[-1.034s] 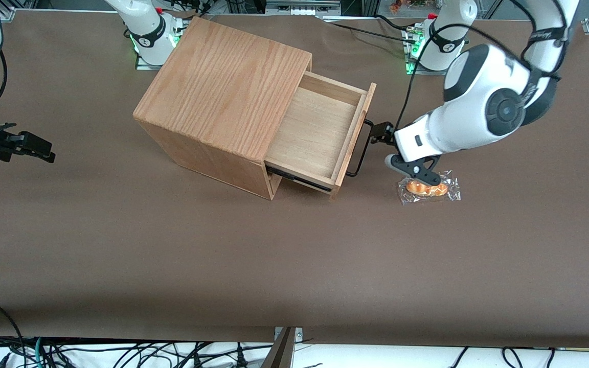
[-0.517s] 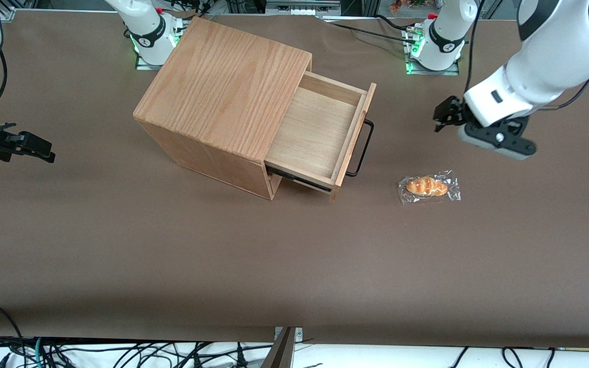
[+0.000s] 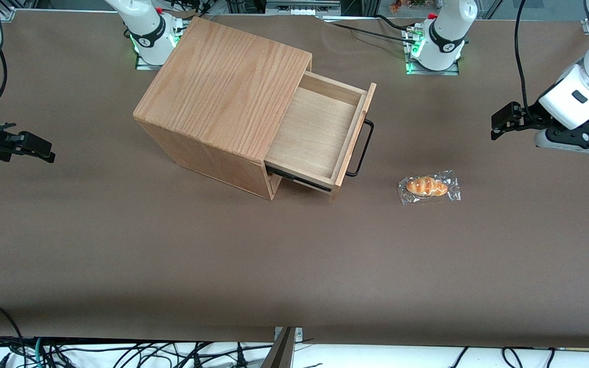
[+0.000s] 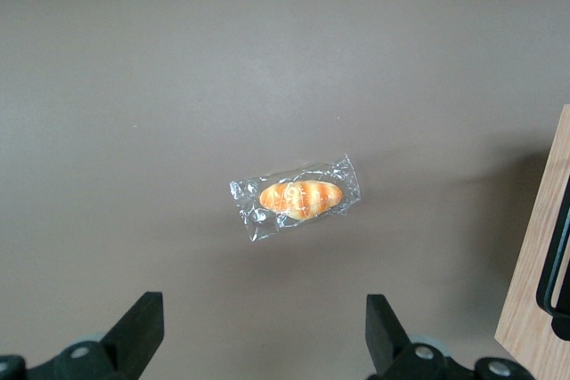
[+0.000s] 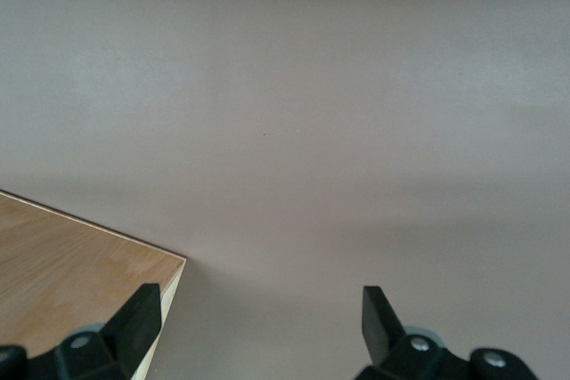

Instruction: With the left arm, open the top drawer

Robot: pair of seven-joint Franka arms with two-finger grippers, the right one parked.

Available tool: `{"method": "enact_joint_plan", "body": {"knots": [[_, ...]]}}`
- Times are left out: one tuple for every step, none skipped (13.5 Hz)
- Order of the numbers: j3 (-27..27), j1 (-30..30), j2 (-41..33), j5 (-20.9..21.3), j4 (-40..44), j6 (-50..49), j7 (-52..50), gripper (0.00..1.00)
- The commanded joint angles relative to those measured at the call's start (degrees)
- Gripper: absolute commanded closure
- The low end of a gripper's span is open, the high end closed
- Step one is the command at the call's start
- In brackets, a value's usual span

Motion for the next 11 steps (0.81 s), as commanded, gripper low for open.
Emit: {"method": "enact_joint_plan", "body": {"knots": [[0.8, -1.4, 1.8, -0.5, 2.8, -0.4, -0.3, 0.00], [0.8, -1.3, 1.8, -0.3, 3.0, -0.7, -0.3, 0.00], [0.8, -1.3, 1.8, -0.3, 3.0, -0.6, -0.2, 0.00], [0.8, -1.3, 1.7, -0.2, 3.0, -0.7, -0.2, 0.00], [0.9, -1.3, 1.7, -0.2, 3.0, -0.7, -0.2, 0.00], [0.9, -1.3, 1.7, -0.1, 3.0, -0.7, -0.2, 0.00], [1.0, -1.3, 1.8, -0.1, 3.0, -0.7, -0.2, 0.00], [1.0, -1.3, 1.8, -0.1, 2.9, -0.7, -0.2, 0.00], [1.0, -1.3, 1.9, 0.0, 2.8, -0.6, -0.2, 0.00], [1.0, -1.3, 1.9, 0.4, 2.8, -0.6, -0.2, 0.00], [1.0, -1.2, 1.9, 0.5, 2.8, -0.6, -0.1, 0.00]]}}
